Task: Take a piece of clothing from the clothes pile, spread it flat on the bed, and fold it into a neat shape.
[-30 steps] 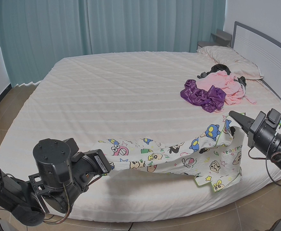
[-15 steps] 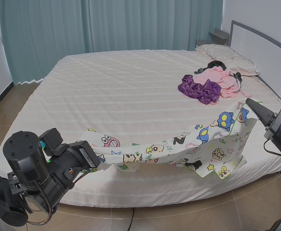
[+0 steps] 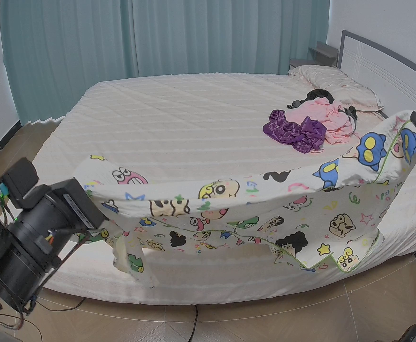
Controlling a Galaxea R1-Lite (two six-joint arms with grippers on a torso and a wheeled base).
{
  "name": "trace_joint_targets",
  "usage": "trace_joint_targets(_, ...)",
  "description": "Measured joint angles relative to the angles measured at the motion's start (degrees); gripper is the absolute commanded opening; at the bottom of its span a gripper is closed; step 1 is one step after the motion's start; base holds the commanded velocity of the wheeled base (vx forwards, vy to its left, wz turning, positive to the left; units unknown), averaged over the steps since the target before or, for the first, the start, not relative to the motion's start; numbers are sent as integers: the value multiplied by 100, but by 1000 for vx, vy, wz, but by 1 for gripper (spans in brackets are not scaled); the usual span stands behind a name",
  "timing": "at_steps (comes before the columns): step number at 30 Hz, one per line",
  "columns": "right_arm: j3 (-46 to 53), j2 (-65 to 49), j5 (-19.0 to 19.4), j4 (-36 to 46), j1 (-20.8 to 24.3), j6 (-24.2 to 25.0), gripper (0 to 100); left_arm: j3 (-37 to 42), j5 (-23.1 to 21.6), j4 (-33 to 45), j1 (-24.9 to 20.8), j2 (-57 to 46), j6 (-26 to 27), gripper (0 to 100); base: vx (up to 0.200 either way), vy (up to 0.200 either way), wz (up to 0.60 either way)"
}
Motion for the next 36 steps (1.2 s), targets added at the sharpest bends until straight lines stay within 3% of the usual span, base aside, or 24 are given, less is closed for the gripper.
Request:
trace_joint_targets(6, -631, -363, 206, 822, -2, -5, 0, -400, 34, 561, -22, -430, 35, 0, 0, 0, 0)
trace_joint_targets(13, -964, -482, 547, 930, -7, -2, 0, -664, 54, 692, -11, -602, 76, 0, 0, 0, 0)
trace_joint_targets(28, -1484, 406, 562, 867, -219, 55, 0, -995, -9, 695, 311, -67, -11, 0, 0, 0, 0)
trace_joint_targets(36, -1751, 1091, 542, 778, -549, 20, 0, -1364, -41, 695, 739, 619, -37, 0, 200, 0, 0)
